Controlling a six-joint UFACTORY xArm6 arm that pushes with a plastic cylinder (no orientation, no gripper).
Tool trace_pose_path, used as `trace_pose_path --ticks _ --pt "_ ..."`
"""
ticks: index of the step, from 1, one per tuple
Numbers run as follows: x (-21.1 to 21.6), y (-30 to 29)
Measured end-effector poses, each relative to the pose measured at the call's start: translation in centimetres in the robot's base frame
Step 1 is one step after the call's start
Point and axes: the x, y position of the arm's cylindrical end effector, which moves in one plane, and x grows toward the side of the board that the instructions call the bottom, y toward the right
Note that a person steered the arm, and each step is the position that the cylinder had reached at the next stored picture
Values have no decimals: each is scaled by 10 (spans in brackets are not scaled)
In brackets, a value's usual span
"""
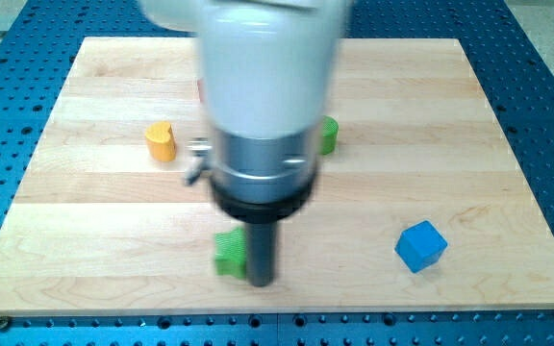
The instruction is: Move the green star bottom left side of the heart
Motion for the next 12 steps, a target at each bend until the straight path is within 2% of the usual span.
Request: trace_pose_path --ticks 1,2,3,4,5,6,7,8,9,10,12 --pt "19 -48" --pt "6 -65" --pt "-48 -107" --pt "-43 -121" --pt "-10 -101" --pt "-15 -44" --pt "-29 -17" --pt "-66 -64" --pt "-72 -94" --pt "-57 -45" --pt "-110 -33"
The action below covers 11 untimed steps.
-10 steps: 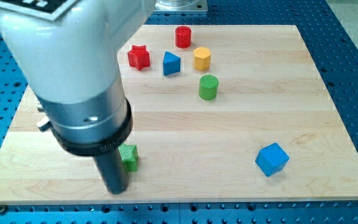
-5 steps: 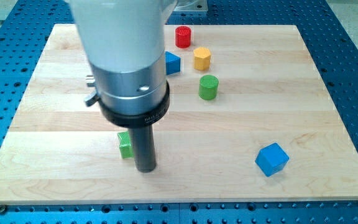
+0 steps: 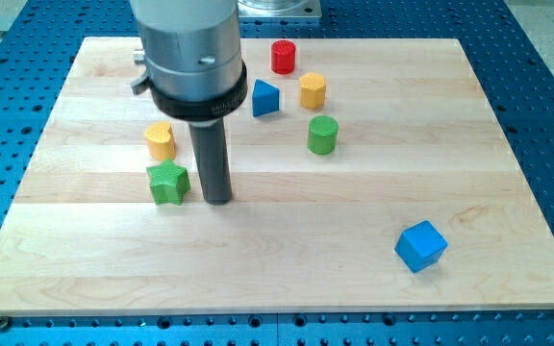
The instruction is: Move the green star bottom left side of the heart
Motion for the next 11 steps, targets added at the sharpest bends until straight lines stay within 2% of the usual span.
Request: trace_pose_path --ticks 1,4,7,9,10,11 --pt "-29 -2" --pt "-21 -87" --pt "-53 -78" --pt "22 -27" --pt "38 -15" --pt "44 -28"
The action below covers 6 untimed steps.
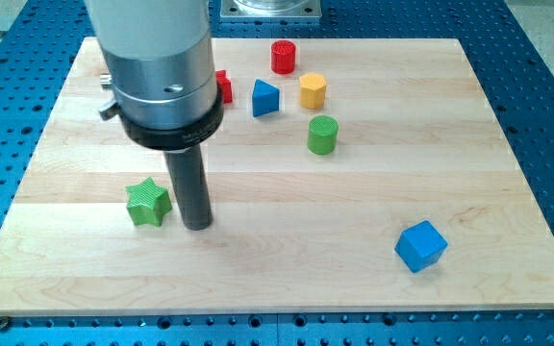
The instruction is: Move the green star bottom left side of the heart
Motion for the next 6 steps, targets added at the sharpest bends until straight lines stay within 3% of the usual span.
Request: trace_pose_path --ticks 1,3,4,6 --pt "0 -36" --pt "34 -53" --pt "26 -86" --pt "-20 -69"
